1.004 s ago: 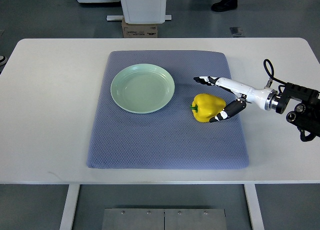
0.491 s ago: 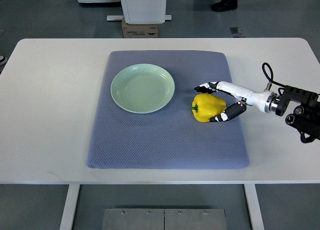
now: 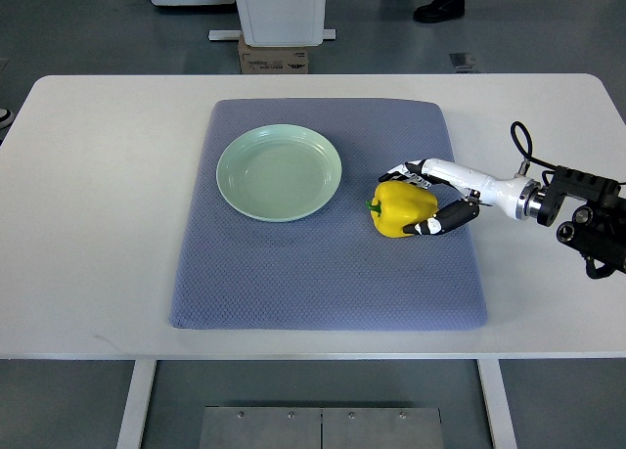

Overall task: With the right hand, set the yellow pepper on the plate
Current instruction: 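Close the right hand fingers around the yellow pepper, then carry the pepper with the right hand onto the pale green plate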

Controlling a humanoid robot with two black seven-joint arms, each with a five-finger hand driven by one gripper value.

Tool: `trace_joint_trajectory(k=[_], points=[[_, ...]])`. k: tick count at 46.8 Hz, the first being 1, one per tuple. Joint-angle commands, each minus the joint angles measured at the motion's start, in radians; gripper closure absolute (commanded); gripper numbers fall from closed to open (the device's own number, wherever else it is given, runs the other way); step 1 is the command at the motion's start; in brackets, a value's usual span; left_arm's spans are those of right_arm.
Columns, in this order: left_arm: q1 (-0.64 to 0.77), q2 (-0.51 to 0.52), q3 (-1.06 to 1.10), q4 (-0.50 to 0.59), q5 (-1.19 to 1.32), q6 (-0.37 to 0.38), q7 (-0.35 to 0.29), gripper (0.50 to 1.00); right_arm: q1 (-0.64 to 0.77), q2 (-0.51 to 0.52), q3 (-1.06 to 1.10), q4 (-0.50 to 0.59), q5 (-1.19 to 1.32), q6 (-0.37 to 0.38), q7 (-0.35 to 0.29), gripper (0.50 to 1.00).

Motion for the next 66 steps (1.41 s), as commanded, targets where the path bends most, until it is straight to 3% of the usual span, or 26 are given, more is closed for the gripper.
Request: trace_joint_trajectory(k=[1,22,59,66], points=[[0.0,0.0,0.0,0.0,0.0,0.0,0.0,0.5,0.0,0.004,0.007,-0.001,0.009,0.0,-0.012,1.0],[0.0,0.0,0.0,0.0,0.0,0.0,0.0,0.5,0.078,0.025,0.01,0.002,0.026,0.014,-0.036,1.0],[0.0,0.0,0.0,0.0,0.0,0.0,0.0,0.5,0.178,0.24,0.01,-0.01,0.05,0.014,-0.246,1.0],[0.0,0.0,0.0,0.0,0.0,0.0,0.0,0.5,0.189,0.291,0.012,-0.009,0.057,0.014,-0.309,1.0]])
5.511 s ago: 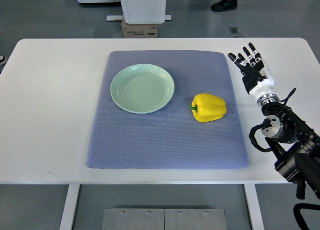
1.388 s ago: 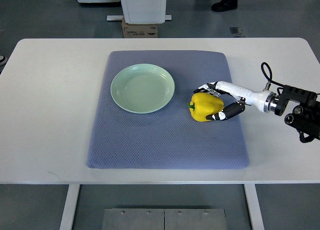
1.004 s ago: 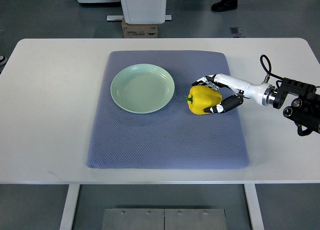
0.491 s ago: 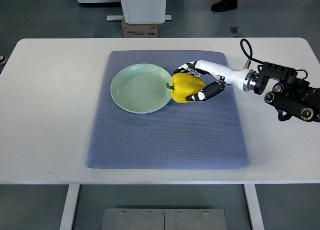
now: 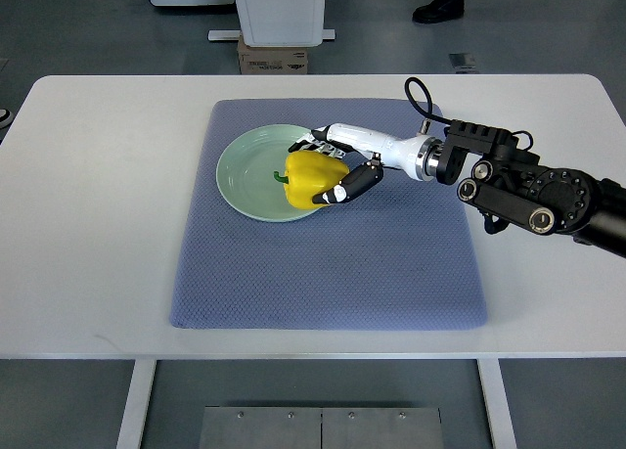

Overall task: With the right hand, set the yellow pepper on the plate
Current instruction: 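Carry the pepper with the right hand onto the pale green plate, then lower the pepper onto the plate and open the right hand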

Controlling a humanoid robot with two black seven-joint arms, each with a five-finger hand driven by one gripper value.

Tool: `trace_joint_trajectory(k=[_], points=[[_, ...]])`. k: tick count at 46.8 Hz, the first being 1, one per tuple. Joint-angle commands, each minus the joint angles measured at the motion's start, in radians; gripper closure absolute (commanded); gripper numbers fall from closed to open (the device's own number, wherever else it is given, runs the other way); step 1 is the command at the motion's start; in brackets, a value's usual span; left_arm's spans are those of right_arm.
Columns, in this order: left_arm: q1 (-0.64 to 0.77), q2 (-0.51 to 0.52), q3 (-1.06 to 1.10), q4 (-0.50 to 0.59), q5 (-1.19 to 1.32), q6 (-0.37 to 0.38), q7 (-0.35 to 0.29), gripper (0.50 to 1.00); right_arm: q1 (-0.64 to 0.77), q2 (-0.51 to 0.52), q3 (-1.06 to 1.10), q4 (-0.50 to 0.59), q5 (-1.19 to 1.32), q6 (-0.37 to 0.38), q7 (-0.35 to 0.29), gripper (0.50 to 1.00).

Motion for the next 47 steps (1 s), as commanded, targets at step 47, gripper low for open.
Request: trace_joint_trajectory(k=[47], points=[[0.0,0.0,0.0,0.0,0.0,0.0,0.0,0.5,-0.026,0.148,0.155,-0.081,0.025,-0.075,-0.314,1.0]])
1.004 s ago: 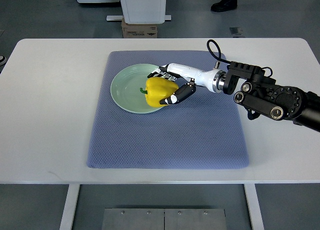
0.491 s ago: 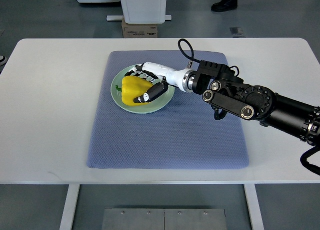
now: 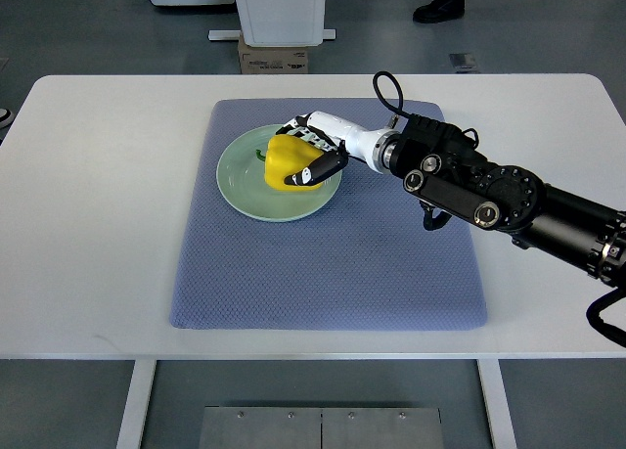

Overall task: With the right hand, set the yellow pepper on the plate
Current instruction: 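Lower the pepper onto the plate and open the right hand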

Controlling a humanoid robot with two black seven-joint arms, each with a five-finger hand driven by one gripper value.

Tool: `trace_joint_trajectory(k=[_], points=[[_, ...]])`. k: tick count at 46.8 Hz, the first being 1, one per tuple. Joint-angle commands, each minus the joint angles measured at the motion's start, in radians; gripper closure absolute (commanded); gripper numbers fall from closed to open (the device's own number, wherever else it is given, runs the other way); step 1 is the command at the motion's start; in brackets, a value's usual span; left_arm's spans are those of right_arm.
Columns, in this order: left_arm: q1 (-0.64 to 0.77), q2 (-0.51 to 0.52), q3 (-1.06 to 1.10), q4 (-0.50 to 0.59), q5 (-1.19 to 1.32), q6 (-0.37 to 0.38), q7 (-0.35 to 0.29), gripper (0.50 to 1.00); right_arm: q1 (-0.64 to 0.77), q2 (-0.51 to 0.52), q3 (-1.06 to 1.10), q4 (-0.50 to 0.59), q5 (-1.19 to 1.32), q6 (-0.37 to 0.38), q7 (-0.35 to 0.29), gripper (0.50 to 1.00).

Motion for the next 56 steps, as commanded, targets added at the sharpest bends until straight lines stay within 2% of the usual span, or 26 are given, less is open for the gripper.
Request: trace_joint_trajectory(k=[1,24,33,41,42,48,56], points=[[0.0,0.0,0.0,0.0,0.0,0.0,0.0,0.5,-0.01,0.0,0.0,0.001,0.0,-0.004,-0.008,1.0],[0.0,0.0,0.0,0.0,0.0,0.0,0.0,0.5,-0.036,0.0,0.0,0.002,0.0,-0.021,-0.023,1.0],[0.0,0.0,0.0,0.0,0.0,0.0,0.0,0.5,-0.044,0.0,0.0,0.002,0.002,-0.048,-0.011,1.0],[0.0,0.0,0.0,0.0,0.0,0.0,0.0,0.5,-0.048,0.0,0.0,0.004,0.004,-0.05,0.026,1.0],[0.0,0.0,0.0,0.0,0.0,0.0,0.0,0.5,-0.048,0.0,0.0,0.004,0.004,-0.05,0.027,0.99],[0.0,0.0,0.0,0.0,0.0,0.0,0.0,0.5,-0.05,0.0,0.0,0.004,0.004,-0.05,0.032,0.804],[0.0,0.0,0.0,0.0,0.0,0.0,0.0,0.5,-0.051,0.0,0.015,0.004,0.005,-0.05,0.035,0.528]])
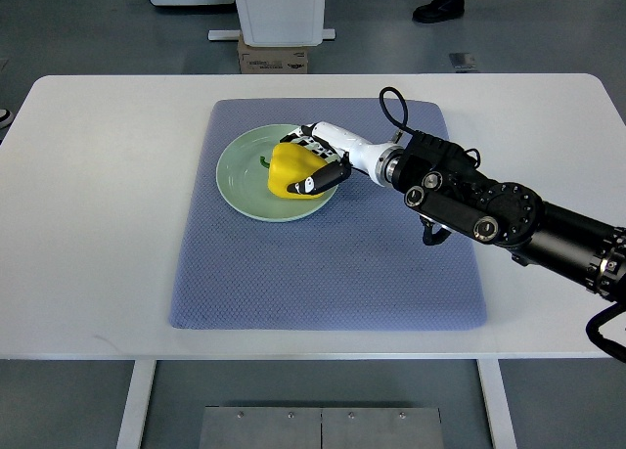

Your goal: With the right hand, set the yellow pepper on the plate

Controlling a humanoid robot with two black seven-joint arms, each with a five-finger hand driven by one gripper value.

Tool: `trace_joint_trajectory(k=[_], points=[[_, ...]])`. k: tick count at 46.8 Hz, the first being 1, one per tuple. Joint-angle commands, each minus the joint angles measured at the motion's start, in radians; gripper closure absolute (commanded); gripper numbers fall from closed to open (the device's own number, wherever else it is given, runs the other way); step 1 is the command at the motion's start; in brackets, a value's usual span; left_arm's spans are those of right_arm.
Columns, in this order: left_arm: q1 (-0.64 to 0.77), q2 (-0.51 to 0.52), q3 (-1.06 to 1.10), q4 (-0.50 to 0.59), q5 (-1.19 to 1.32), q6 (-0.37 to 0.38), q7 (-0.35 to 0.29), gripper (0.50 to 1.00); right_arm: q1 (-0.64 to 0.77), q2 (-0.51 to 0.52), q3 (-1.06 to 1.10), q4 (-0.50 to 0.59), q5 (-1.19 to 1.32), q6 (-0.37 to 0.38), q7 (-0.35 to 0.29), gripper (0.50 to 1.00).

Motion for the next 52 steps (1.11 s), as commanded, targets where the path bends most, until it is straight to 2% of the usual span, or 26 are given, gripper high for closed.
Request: trace_joint_trajectory(k=[1,8,33,52], points=[[0.0,0.0,0.0,0.0,0.0,0.0,0.0,0.5,-0.002,0.0,0.002,0.0,0.0,0.0,0.007,0.523],[0.0,0.0,0.0,0.0,0.0,0.0,0.0,0.5,-0.008,0.0,0.004,0.001,0.001,0.0,0.04,0.515],[0.0,0.0,0.0,0.0,0.0,0.0,0.0,0.5,-0.036,0.0,0.073,0.003,0.072,0.002,0.05,0.505],[0.0,0.0,0.0,0.0,0.0,0.0,0.0,0.5,-0.203,-0.035,0.41,0.009,0.078,0.002,0.089,0.502]])
